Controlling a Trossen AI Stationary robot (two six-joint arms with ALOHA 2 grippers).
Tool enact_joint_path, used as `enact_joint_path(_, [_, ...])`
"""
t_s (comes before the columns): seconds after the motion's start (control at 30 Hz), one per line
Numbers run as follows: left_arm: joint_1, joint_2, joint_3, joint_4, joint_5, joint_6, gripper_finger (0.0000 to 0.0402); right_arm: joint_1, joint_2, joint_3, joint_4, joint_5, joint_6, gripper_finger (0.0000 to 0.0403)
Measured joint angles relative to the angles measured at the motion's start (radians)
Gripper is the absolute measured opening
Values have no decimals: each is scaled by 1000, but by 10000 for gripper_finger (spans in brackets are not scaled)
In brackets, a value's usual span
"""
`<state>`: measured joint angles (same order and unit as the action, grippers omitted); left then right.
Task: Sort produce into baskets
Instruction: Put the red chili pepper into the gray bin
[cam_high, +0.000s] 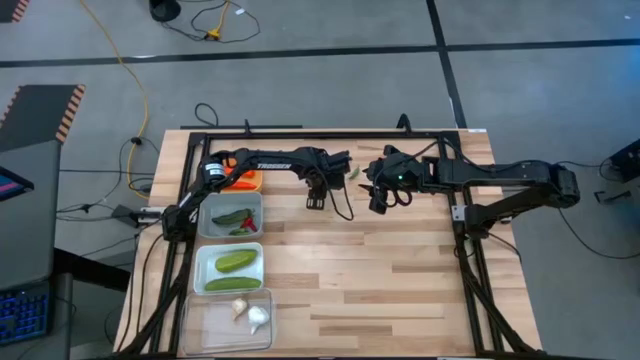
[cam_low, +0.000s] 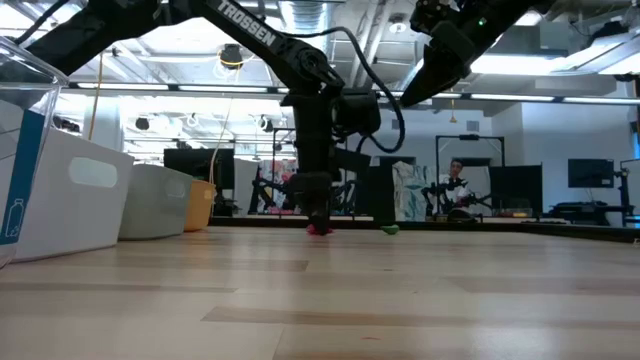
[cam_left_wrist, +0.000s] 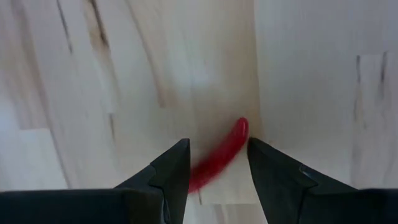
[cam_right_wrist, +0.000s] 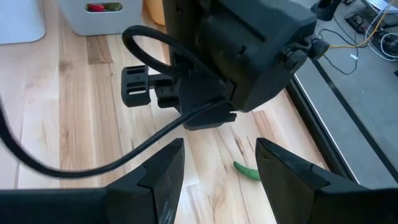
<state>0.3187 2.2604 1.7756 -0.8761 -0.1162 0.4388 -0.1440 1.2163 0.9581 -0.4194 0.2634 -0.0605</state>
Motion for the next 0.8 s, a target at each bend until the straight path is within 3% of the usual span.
enact_joint_path(0.27, [0,11,1,8,3,13,133,0,0,0,0,0,0,225])
enact_joint_path(0.57, [-2,13,1,-1,12,-5,15,0,0,0,0,0,0,225])
enact_joint_path(0.8, [-2,11,18,-60,-4,-2,10,0,0,0,0,0,0,225])
